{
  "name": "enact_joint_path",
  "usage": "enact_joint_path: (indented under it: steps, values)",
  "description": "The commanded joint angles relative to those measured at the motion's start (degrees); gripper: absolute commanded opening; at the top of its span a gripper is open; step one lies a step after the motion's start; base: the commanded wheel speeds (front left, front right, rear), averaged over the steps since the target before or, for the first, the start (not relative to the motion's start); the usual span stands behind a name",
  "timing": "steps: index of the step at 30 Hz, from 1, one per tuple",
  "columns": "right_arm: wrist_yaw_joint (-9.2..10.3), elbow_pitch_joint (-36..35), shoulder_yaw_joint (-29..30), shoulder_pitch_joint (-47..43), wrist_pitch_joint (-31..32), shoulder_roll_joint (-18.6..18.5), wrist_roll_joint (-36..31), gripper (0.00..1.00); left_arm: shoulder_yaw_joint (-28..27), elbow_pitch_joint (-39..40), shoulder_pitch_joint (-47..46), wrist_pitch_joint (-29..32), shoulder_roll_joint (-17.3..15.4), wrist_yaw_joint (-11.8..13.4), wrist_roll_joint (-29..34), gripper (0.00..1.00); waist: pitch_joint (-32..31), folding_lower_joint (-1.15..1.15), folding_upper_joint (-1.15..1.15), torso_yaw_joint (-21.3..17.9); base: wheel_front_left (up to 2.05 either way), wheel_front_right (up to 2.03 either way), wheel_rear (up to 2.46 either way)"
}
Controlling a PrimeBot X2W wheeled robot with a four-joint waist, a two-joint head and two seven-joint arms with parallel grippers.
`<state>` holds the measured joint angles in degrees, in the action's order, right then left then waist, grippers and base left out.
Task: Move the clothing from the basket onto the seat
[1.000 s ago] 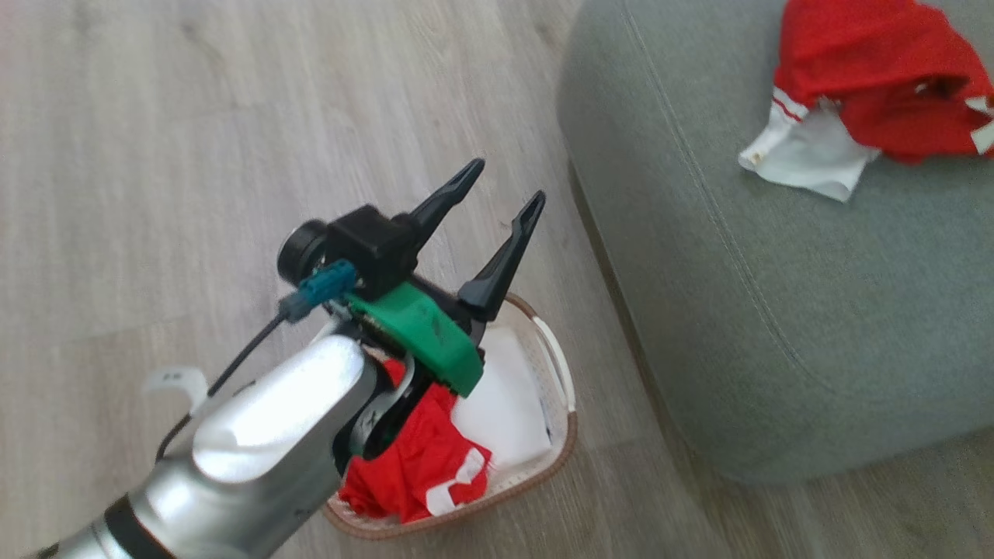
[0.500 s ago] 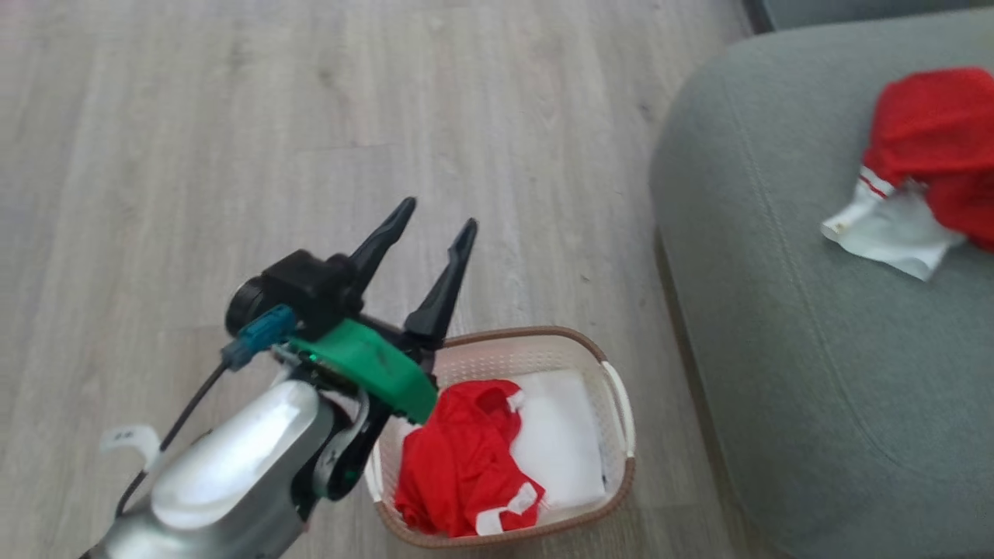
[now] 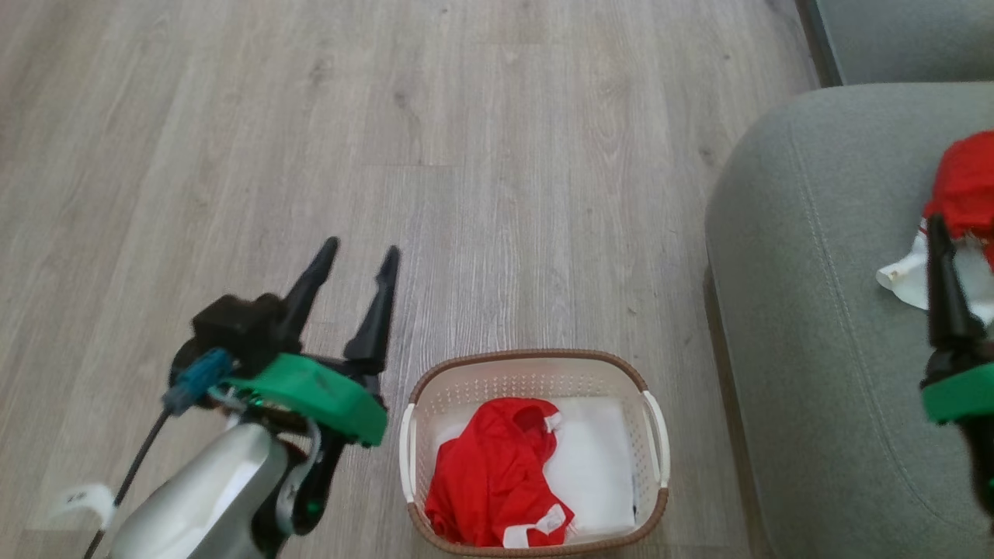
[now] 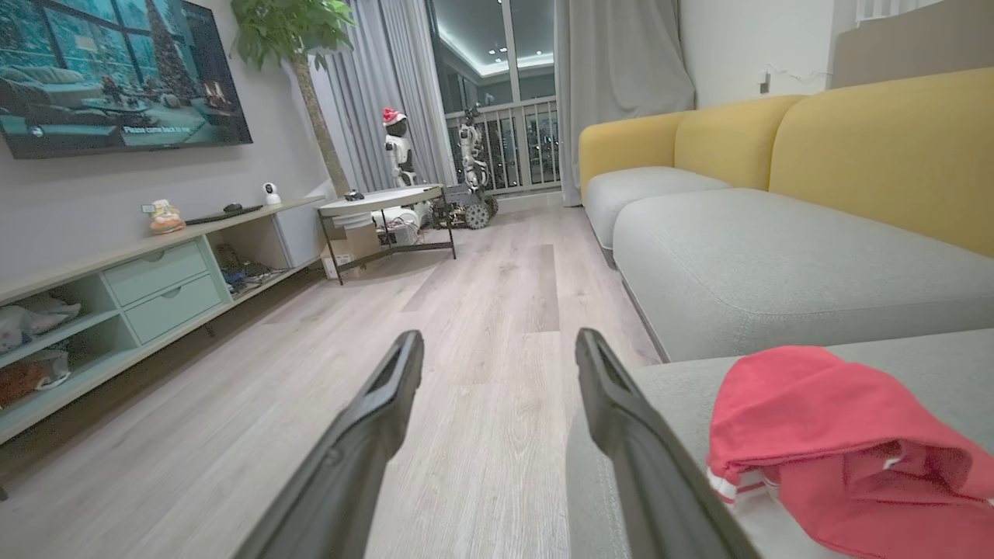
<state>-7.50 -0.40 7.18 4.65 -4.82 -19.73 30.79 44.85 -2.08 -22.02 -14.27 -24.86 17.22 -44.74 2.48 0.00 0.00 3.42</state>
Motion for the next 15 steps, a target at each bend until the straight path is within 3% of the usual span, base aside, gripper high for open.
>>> enact_joint_path:
  steps: [1,8,15]
  values:
    - [0.01,-3.1,-0.1,-0.2,-1.3,0.6,-1.7,1.0,-4.4,2.1,-0.7,-0.7,-1.9,0.7,0.9,1.0,-0.3,0.0,0.0,0.5,0.0,0.0,0.0]
    - [0.01,-3.6,-2.9,-3.6,-3.9,5.5,-4.7,1.0,-11.5,3.4,5.6,-0.7,-1.7,0.9,5.5,1.0,-0.7,0.0,0.0,0.6,0.0,0.0,0.0]
    - [0.01,-2.3,-5.7,-4.7,-5.8,7.3,-6.2,1.0,-16.4,4.2,11.7,-0.7,-1.4,1.7,11.1,1.0,-1.2,0.0,0.0,-0.4,0.0,0.0,0.0]
